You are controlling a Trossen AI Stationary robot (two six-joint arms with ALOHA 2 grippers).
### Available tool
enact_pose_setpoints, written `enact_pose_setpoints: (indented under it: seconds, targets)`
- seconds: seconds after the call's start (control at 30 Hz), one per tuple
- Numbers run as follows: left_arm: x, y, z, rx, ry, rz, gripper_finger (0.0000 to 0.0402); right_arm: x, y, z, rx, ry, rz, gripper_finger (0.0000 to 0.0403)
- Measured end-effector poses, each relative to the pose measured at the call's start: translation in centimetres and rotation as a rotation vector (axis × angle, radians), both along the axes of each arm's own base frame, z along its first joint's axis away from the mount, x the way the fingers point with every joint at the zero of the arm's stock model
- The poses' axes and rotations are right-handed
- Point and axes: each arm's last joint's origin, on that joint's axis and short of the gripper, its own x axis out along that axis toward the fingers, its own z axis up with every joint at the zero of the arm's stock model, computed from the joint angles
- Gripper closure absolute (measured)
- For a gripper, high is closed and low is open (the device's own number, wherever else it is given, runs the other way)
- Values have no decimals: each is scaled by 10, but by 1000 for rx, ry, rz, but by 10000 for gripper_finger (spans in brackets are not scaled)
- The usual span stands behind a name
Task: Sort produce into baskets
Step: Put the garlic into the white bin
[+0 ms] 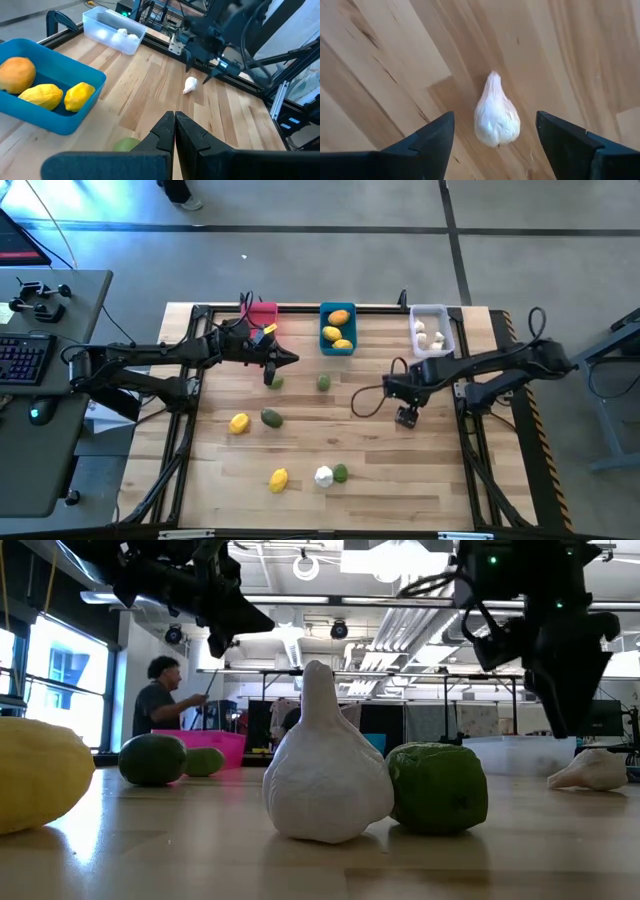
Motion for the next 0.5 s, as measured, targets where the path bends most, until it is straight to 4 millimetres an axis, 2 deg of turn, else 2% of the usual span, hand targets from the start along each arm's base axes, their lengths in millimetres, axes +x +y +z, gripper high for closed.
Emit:
enact_pose_setpoints:
  seconds: [0.23, 0.5]
  targets:
    - [0, 0, 0, 0, 0, 0, 401, 0, 6, -22, -13, 103, 13, 132]
    - [0, 0, 0, -15, 0, 4, 401, 1, 12, -39, 17, 132, 73, 135]
